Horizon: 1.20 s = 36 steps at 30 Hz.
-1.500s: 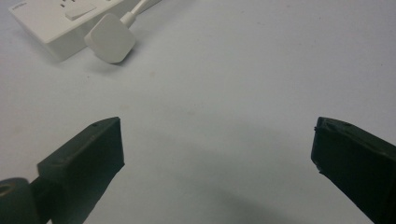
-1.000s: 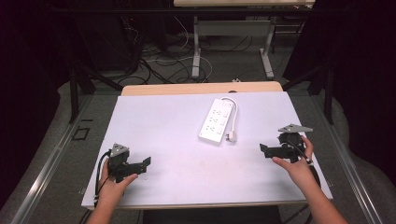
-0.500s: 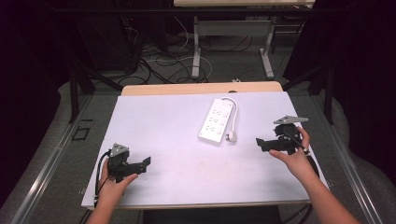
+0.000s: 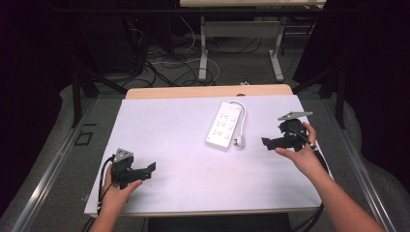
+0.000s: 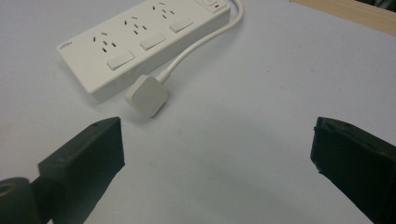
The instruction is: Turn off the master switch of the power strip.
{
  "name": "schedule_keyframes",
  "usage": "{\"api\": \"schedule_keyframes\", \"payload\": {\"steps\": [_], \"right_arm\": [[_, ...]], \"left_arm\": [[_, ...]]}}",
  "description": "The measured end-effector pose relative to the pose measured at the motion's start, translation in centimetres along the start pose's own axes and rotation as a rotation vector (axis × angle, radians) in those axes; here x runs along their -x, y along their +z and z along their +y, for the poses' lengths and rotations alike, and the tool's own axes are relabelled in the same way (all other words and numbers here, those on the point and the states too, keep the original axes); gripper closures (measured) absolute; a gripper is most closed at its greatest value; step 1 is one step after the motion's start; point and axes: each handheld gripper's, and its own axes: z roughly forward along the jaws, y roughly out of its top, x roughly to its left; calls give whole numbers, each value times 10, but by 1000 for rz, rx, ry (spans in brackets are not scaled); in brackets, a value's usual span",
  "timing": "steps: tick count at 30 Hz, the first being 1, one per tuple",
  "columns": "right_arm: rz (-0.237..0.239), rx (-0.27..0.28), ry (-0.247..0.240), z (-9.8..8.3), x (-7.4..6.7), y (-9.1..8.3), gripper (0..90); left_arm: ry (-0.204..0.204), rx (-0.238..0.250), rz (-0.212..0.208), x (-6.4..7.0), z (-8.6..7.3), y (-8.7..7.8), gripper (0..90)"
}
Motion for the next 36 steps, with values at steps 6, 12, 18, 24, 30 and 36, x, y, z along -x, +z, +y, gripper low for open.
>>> {"api": "schedule_keyframes", "payload": {"steps": [6,12,18,24,30,36], "right_arm": [[5,-13,-7,12,0,2,23],[-3,-23,-15,26,2,3,28],[-11,-38,-15,38,4,7,38],[-17,-56,-6,48,4,14,47],[-27,-74,-2,58,6,25,64],[-30,-78,-2,67,6,32,77]], "left_arm": [[0,0,1,0,0,0,41],[-5,-6,0,-1,0,0,42],[-7,-4,-1,-2,0,0,42],[-11,-3,1,-2,0,0,42],[-9,-5,-1,-3,0,0,42],[-7,-2,2,-3,0,0,42]]}}
